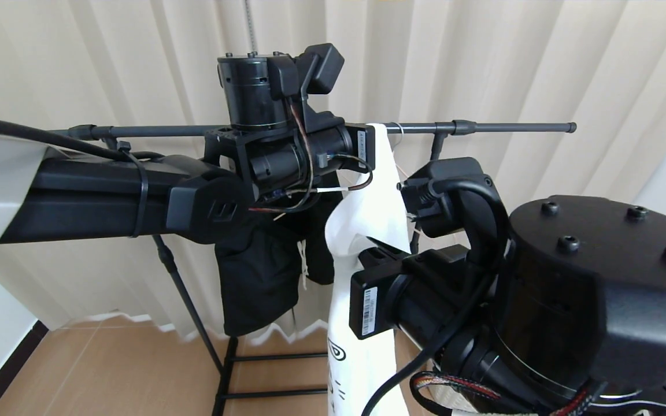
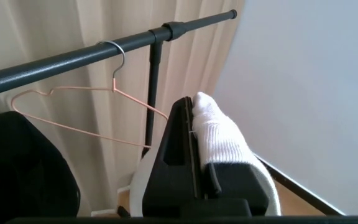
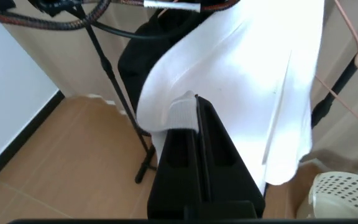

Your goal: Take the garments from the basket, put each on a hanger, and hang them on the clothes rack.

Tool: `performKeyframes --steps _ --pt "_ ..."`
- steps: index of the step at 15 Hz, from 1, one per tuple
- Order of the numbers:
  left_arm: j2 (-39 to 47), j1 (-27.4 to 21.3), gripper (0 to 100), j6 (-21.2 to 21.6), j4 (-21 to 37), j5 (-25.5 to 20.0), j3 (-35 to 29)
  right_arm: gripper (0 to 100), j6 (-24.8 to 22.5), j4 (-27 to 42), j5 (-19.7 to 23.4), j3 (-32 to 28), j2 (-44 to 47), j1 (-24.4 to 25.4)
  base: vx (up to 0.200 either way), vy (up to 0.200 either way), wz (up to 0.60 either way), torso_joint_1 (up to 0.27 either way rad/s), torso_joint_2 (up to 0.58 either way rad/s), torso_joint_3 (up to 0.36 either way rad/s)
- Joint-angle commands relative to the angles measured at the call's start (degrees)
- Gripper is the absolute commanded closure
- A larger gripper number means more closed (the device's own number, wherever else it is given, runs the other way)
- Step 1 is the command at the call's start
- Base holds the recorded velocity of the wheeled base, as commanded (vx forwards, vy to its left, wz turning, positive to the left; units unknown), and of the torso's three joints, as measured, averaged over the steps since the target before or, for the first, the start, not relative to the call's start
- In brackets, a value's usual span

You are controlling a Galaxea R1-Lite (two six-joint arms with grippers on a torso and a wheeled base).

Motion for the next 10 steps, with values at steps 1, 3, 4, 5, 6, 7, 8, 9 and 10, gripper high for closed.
performKeyframes --steps 1,3,4,5,6,7,8,9,10 --pt "-0.1 0.0 100 0.0 0.0 0.5 0.1 100 -1.0 0.2 -0.2 0.9 -0.3 -0.4 0.000 0.000 0.00 0.000 0.00 0.000" --pt "-0.2 0.2 100 0.1 0.3 3.6 -0.1 100 -8.0 -0.1 -0.3 6.4 -2.3 -3.0 0.000 0.000 0.00 0.000 0.00 0.000" --pt "-0.6 0.4 100 0.2 1.4 5.3 -0.4 100 -11.4 -0.5 -0.3 8.6 -3.4 -5.0 0.000 0.000 0.00 0.000 0.00 0.000" --pt "-1.4 0.5 100 0.1 4.1 7.0 -0.8 100 -13.7 -0.4 -0.3 10.2 -4.5 -7.2 0.000 0.000 0.00 0.000 0.00 0.000" --pt "-2.0 0.6 100 0.2 6.3 8.2 -0.9 100 -14.8 -0.5 -0.4 10.8 -4.9 -8.3 0.000 0.000 0.00 0.000 0.00 0.000" --pt "-3.1 0.7 100 0.2 9.9 10.2 -1.2 100 -16.0 -0.5 -0.4 11.1 -5.4 -10.1 0.000 0.000 0.00 0.000 0.00 0.000" --pt "-4.2 0.6 100 0.2 14.3 12.1 -1.5 100 -16.7 -0.5 -0.5 10.9 -5.6 -12.5 0.000 0.000 0.00 0.000 0.00 0.000" --pt "-5.5 0.6 100 0.3 19.4 14.0 -1.8 100 -17.4 -0.6 -0.5 10.3 -5.6 -14.9 0.000 0.000 0.00 0.000 0.00 0.000" --pt "-6.9 0.6 100 0.5 24.8 16.1 -1.8 100 -17.6 -0.9 -0.5 8.7 -5.2 -17.0 0.000 0.000 0.00 0.000 0.00 0.000"
